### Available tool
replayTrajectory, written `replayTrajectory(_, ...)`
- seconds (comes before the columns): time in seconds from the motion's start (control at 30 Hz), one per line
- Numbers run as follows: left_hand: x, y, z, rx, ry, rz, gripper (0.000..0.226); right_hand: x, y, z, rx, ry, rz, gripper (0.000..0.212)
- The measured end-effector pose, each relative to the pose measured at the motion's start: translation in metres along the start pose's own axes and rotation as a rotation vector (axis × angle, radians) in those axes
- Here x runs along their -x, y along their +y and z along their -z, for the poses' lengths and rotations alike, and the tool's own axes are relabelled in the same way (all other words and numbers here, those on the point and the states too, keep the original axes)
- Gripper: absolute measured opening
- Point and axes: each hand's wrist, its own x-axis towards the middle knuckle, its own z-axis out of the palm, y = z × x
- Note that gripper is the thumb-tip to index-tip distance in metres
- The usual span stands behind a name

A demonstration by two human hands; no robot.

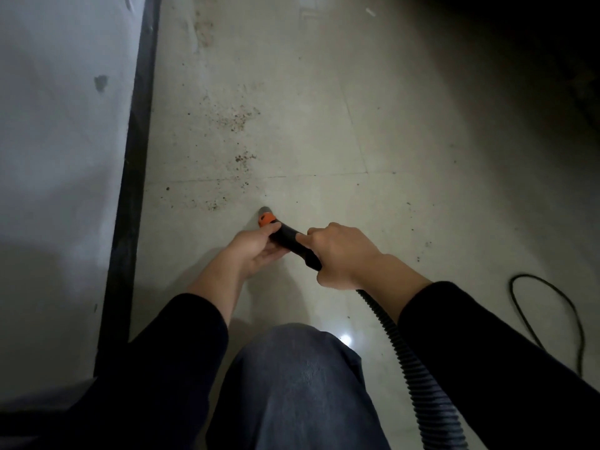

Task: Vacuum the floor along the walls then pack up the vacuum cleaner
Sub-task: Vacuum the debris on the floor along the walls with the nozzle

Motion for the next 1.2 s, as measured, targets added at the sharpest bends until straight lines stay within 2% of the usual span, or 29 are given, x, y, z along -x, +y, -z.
replayTrajectory(0.2, -0.021, 0.001, -0.003, 0.067, -0.044, 0.003, 0.020, -0.010, 0.004, 0.001, 0.049, 0.021, -0.034, 0.042)
replayTrajectory(0.73, -0.053, 0.013, 0.012, 0.305, 0.097, -0.028, 0.031, -0.054, -0.002, 0.012, 0.055, 0.057, -0.003, 0.049)
replayTrajectory(0.97, -0.048, 0.012, 0.022, 0.322, 0.096, -0.033, 0.030, -0.057, -0.007, 0.010, 0.056, 0.060, 0.044, 0.050)
replayTrajectory(1.1, -0.042, 0.009, 0.028, 0.301, 0.079, -0.022, 0.022, -0.052, -0.011, 0.011, 0.060, 0.055, 0.076, 0.052)
replayTrajectory(1.2, -0.037, 0.006, 0.031, 0.273, 0.078, -0.035, 0.028, -0.049, -0.014, 0.012, 0.055, 0.051, 0.091, 0.053)
